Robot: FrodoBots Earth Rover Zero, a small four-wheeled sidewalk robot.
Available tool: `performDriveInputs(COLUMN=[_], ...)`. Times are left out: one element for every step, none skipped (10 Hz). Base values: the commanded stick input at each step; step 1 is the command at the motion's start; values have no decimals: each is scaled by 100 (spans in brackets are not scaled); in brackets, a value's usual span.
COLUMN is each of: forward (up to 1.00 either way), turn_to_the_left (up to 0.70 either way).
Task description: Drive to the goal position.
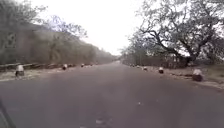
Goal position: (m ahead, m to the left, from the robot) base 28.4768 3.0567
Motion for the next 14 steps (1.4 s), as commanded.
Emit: performDriveInputs(forward=[100,100,100,100,100,100,100,100,100,100,100,100,100,100], turn_to_the_left=[0,0,0,0,0,0,0,0,0,0,0,0,0,0])
